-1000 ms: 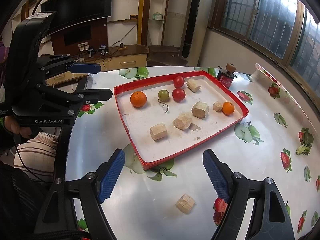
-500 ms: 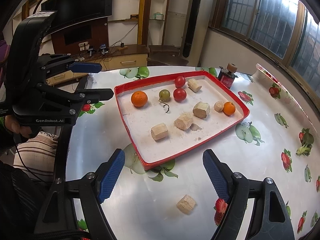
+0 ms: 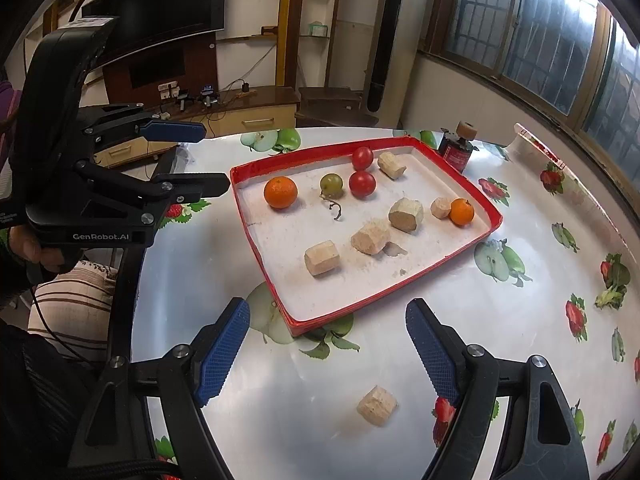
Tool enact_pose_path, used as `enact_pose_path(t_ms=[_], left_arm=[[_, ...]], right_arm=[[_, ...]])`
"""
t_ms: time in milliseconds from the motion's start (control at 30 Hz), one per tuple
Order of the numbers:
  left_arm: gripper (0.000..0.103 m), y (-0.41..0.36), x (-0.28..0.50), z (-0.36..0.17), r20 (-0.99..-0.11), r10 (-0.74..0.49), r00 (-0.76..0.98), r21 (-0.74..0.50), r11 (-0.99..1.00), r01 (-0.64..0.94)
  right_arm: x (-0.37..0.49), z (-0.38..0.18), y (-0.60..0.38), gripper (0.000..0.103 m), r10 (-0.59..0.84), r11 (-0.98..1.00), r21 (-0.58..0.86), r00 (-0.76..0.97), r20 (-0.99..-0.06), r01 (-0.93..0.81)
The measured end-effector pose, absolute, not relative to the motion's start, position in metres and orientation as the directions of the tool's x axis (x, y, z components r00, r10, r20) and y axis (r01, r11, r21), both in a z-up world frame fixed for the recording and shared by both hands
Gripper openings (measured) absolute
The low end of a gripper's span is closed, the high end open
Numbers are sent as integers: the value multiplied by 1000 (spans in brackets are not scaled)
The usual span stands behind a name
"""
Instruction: Organize fruits
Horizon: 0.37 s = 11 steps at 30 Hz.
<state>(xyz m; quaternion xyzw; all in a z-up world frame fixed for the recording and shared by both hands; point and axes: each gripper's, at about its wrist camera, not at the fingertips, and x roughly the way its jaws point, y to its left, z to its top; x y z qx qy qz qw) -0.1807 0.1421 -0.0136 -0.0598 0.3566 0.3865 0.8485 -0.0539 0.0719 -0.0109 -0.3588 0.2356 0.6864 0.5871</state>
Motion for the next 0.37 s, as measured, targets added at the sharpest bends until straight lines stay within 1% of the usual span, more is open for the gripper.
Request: enact_pose_path(t_ms=[233, 367], left_arm=[[63, 141, -178, -12, -655, 608, 449, 174, 700, -693], [63, 143, -176, -14, -679, 578, 453, 147, 711, -687]], right_arm=[[-52, -12, 72, 82, 636, -193, -88, -56, -769, -977], [-50, -15, 73, 83, 636, -175, -83, -49, -770, -981]])
